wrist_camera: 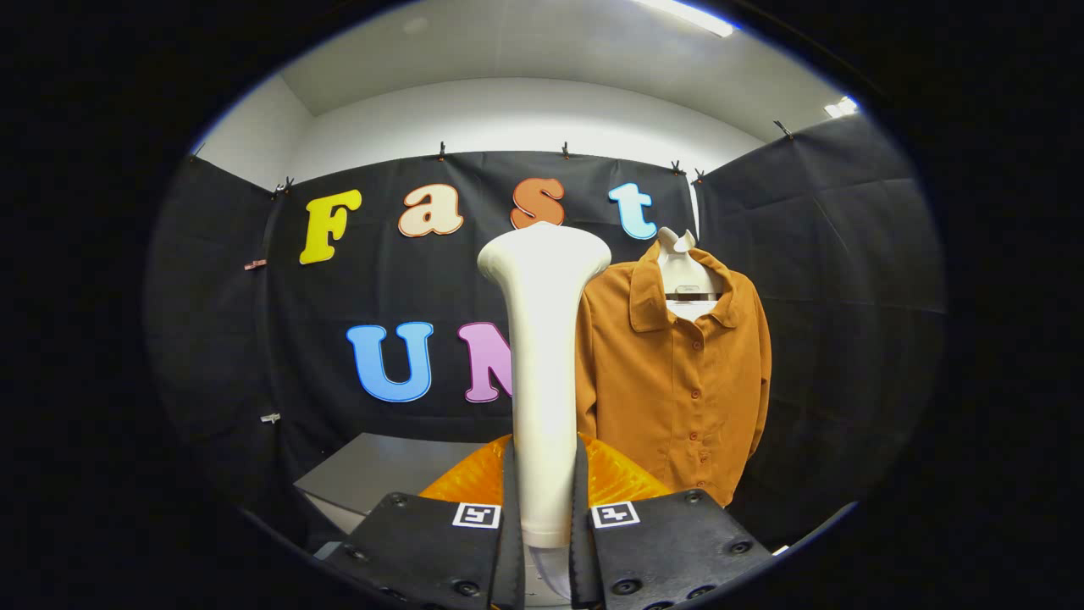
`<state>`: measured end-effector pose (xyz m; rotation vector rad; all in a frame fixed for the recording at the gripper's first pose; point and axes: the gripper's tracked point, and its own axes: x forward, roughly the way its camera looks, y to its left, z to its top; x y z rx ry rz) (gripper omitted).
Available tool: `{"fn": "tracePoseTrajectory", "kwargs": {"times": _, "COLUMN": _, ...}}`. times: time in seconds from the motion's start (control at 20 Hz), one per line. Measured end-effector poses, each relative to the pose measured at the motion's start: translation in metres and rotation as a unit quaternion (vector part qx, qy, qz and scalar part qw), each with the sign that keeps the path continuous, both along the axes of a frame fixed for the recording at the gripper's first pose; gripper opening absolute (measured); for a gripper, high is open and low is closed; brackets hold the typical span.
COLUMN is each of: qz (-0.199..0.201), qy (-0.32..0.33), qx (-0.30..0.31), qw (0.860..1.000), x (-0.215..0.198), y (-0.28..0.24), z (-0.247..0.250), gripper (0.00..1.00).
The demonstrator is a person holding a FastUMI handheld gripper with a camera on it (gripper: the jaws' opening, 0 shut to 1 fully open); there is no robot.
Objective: Iron the clothes twice with a garment steamer, once on the left side and once on the right side.
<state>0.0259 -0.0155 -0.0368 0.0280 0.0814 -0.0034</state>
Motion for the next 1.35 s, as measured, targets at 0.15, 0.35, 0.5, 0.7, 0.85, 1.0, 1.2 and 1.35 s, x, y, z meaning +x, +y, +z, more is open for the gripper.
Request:
{"fn": "tracePoseTrajectory", "kwargs": {"times": 0.15, "qz": 0.009, "qy": -0.001, "qx": 0.000, "qw": 1.000, "x": -0.003, "y": 0.010, "z": 0.001, "gripper": 0.24}}
{"fn": "tracePoseTrajectory", "kwargs": {"times": 0.35, "qz": 0.019, "qy": -0.001, "qx": -0.003, "qw": 1.000, "x": -0.006, "y": 0.020, "z": 0.002, "gripper": 0.24}}
{"fn": "tracePoseTrajectory", "kwargs": {"times": 0.5, "qz": 0.024, "qy": -0.002, "qx": -0.003, "qw": 1.000, "x": -0.009, "y": 0.026, "z": 0.005, "gripper": 0.24}}
{"fn": "tracePoseTrajectory", "kwargs": {"times": 0.7, "qz": 0.030, "qy": -0.005, "qx": 0.003, "qw": 1.000, "x": -0.014, "y": 0.034, "z": 0.012, "gripper": 0.24}}
{"fn": "tracePoseTrajectory", "kwargs": {"times": 0.85, "qz": 0.044, "qy": -0.007, "qx": 0.006, "qw": 0.999, "x": -0.018, "y": 0.047, "z": 0.016, "gripper": 0.24}}
{"fn": "tracePoseTrajectory", "kwargs": {"times": 1.0, "qz": 0.048, "qy": -0.009, "qx": 0.005, "qw": 0.999, "x": -0.023, "y": 0.054, "z": 0.021, "gripper": 0.24}}
{"fn": "tracePoseTrajectory", "kwargs": {"times": 1.2, "qz": 0.053, "qy": -0.018, "qx": 0.009, "qw": 0.998, "x": -0.030, "y": 0.063, "z": 0.032, "gripper": 0.24}}
{"fn": "tracePoseTrajectory", "kwargs": {"times": 1.35, "qz": 0.058, "qy": -0.024, "qx": 0.010, "qw": 0.998, "x": -0.037, "y": 0.063, "z": 0.040, "gripper": 0.24}}
